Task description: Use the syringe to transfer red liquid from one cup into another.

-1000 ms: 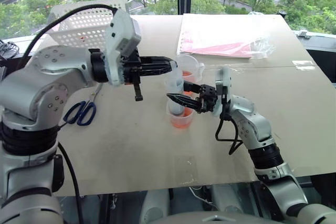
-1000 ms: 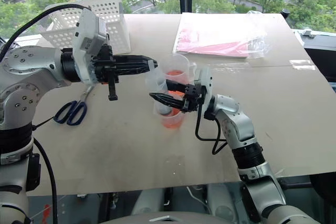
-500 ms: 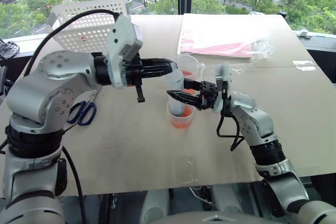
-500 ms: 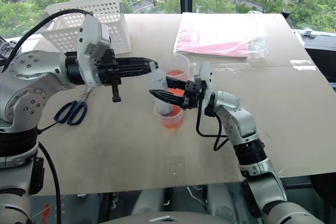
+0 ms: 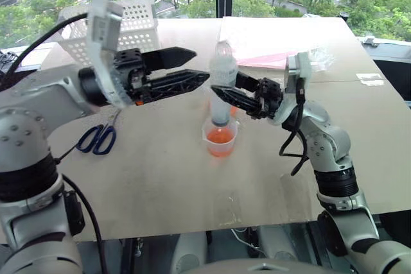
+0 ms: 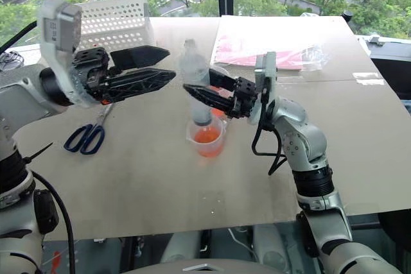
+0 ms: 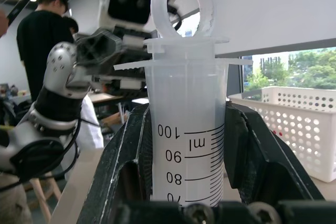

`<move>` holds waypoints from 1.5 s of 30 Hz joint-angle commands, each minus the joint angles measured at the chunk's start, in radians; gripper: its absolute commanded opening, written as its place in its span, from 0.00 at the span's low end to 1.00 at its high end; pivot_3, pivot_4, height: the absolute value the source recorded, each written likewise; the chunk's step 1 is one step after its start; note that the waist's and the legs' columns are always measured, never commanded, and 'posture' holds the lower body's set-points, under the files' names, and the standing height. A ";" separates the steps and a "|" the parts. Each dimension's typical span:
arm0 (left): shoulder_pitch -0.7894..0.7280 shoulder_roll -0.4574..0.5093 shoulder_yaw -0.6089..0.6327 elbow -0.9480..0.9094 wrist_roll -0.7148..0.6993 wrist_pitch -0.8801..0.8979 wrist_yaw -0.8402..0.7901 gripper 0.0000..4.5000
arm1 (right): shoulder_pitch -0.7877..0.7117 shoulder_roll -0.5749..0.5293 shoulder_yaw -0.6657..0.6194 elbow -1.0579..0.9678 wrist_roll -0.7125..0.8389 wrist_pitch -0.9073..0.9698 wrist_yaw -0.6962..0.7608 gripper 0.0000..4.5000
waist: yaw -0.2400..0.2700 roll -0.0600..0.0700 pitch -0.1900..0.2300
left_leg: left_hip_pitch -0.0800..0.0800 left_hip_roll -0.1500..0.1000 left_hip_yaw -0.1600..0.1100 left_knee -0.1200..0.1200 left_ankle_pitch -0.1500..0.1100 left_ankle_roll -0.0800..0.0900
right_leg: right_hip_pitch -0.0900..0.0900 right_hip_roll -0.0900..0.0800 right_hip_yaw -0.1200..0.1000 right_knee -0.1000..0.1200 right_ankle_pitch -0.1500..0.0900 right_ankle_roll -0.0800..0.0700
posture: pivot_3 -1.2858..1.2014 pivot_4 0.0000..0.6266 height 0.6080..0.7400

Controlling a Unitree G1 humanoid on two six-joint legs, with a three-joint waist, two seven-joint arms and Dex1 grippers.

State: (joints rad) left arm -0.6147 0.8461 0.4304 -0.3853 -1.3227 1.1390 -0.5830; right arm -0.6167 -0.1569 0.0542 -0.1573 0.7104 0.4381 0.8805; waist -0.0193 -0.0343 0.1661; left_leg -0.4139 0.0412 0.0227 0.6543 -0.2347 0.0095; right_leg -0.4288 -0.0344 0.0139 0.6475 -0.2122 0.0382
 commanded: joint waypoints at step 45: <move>0.068 -0.007 -0.073 -0.065 0.000 -0.203 0.053 0.30 | -0.096 -0.316 -0.057 -0.216 0.136 0.200 0.066 1.00 | 0.007 -0.001 0.000 | -0.001 -0.001 0.002 -0.001 0.000 0.000 | 0.001 0.000 -0.002 -0.003 0.000 0.000 | 0.52 0.24 1.00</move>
State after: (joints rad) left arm -0.5442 0.8187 0.3055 -0.4452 -1.2593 0.9193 -0.5414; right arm -0.7190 -0.4490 0.0225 -0.3373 0.8626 0.6737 0.8984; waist -0.0127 -0.0351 0.1658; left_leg -0.4149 0.0401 0.0241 0.6535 -0.2349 0.0099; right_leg -0.4278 -0.0349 0.0122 0.6442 -0.2125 0.0381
